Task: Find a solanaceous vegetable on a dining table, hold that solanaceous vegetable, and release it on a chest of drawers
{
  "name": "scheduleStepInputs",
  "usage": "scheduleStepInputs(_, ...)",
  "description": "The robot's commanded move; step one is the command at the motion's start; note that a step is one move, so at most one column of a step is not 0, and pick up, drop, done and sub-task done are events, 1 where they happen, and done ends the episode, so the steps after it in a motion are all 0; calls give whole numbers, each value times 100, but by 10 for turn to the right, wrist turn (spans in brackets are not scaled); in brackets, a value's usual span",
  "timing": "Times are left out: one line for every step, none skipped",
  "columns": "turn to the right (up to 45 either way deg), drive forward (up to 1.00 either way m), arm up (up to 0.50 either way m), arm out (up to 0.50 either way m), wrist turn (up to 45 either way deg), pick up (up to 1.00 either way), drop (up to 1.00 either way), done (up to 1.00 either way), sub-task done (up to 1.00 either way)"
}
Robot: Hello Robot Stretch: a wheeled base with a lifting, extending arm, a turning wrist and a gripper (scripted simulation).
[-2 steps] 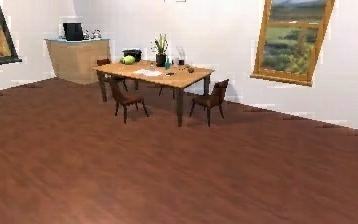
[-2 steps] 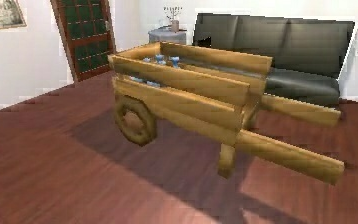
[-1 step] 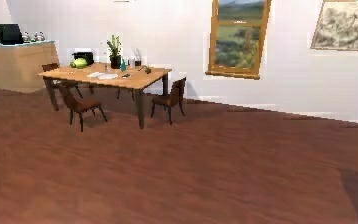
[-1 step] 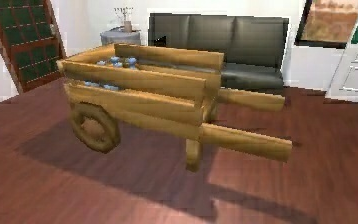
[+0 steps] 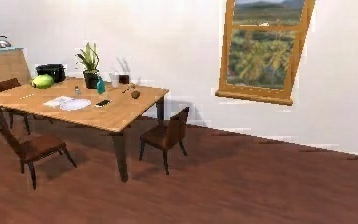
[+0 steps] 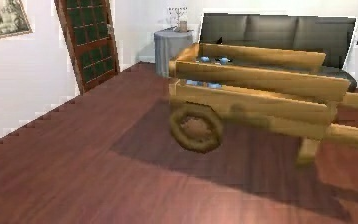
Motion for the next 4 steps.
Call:
scheduleStepInputs(30, 0, 0, 0, 0, 0, 0, 0, 0)
scheduleStepInputs(0, 70, 0, 0, 0, 0, 0, 0, 0)
scheduleStepInputs(-150, 0, 0, 0, 0, 0, 0, 0, 0)
scheduleStepInputs(0, 30, 0, 0, 0, 0, 0, 0, 0)
